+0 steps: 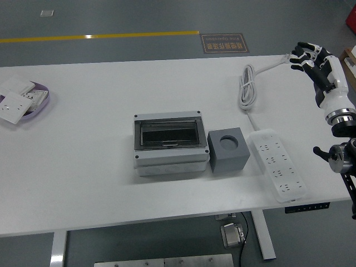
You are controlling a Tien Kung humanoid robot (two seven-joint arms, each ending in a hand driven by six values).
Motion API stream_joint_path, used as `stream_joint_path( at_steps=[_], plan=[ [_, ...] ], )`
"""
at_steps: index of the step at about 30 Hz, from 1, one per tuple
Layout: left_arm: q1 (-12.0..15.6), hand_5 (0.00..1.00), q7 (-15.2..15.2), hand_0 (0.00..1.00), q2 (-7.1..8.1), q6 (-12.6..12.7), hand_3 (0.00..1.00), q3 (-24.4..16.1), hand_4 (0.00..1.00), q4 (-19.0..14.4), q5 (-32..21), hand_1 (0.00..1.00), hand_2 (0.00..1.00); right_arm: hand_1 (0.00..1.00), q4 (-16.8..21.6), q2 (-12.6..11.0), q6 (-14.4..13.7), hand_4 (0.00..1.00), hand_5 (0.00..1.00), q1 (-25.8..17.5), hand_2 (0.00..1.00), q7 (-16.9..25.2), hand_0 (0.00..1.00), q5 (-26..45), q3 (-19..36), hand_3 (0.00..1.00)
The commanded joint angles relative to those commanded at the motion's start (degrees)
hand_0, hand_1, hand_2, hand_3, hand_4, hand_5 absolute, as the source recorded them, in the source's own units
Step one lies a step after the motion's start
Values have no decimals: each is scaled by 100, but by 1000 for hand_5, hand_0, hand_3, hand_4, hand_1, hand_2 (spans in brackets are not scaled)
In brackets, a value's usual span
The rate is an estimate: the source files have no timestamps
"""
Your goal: Pick up the cylinder from the cube,place it in the box,flap close box
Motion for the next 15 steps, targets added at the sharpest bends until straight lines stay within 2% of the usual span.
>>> stream_joint_path(
  at_steps=[5, 6, 15],
  plan=[
    [35, 253, 5, 629, 14, -7, 668, 25, 722, 2, -15, 647, 625, 645, -2, -17, 19, 784, 436, -48, 645, 36, 669, 45, 26, 657],
    [40, 253, 6, 629, 18, -8, 668, 26, 722, 3, -14, 647, 625, 686, -12, -10, 15, 793, 444, -50, 668, 43, 771, 51, 24, 659],
    [117, 253, 14, 629, 7, -9, 668, 88, 722, 21, -66, 647, 625, 692, -104, 126, -52, 802, 454, -75, 669, 142, 781, 92, -121, 660]
  ],
)
